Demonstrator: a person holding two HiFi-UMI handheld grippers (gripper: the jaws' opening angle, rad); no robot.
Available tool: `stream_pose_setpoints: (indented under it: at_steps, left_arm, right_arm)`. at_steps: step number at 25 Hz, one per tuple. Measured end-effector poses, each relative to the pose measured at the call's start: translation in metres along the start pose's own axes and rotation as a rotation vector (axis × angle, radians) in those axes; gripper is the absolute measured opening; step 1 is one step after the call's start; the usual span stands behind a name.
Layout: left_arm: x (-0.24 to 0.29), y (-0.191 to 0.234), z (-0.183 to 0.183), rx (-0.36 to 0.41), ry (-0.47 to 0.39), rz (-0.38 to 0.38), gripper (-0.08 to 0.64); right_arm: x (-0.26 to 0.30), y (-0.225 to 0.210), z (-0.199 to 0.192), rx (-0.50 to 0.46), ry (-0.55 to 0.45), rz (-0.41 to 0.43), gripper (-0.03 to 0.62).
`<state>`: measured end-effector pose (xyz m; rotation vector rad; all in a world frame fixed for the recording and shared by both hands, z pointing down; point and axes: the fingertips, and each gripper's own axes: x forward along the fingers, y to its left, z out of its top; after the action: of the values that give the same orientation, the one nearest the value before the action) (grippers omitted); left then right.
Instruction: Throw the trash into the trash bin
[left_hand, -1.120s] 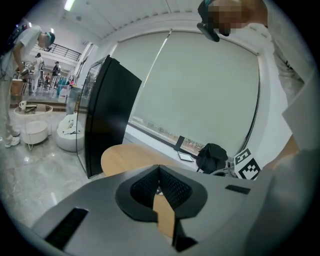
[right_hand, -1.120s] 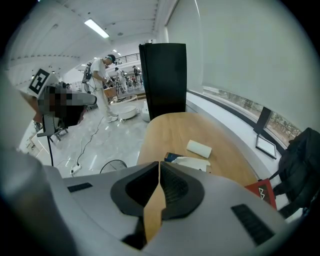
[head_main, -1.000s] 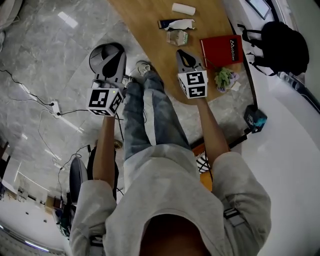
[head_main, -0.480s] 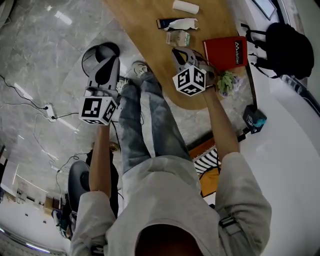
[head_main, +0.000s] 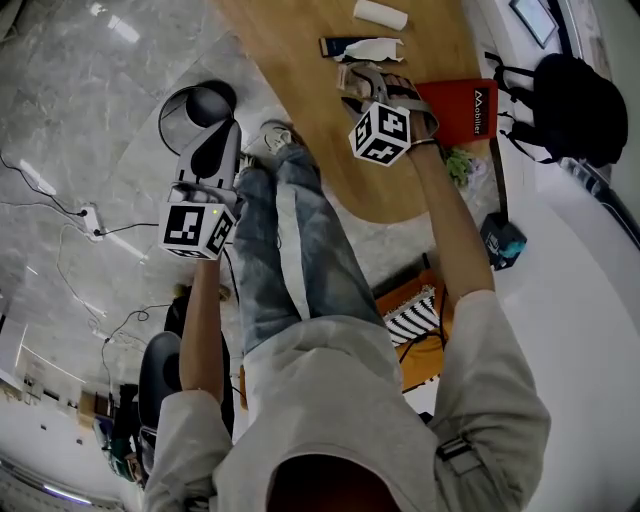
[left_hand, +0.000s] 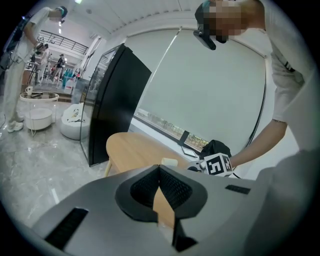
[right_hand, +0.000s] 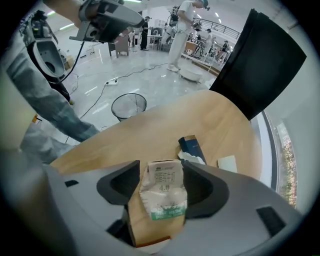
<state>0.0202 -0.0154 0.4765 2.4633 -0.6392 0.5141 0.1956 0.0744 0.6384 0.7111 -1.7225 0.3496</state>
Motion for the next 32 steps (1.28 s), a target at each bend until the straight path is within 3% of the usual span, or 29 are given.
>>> stream_pose_setpoints:
  at_steps: [11,19,25,32]
  left_arm:
    - [-0.006,0.008,0.000,-0.007,-0.007,0.012,0.018]
    - [-0.011,0.015,-0.003,-0.018,-0.017,0.026,0.018]
    - [-0.018,0.023,0.001,-0.024,-0.036,0.045,0.018]
    - [-0.033,0.040,0.005,-0.048,-0.072,0.097,0.018]
  right_arm:
    - [0.028,-0.008,-0.001,-0.074,0.083,0.084,0.275]
    - [0.028,-0.014,0.001,-0.001,0.060,0.077,0.273]
    - [0.007,-0.018,0.020,0.271,-0.039,0.028,0.273]
    - [-0.028,-0.036,0.045,0.843,-0.288,-0.057,0.273]
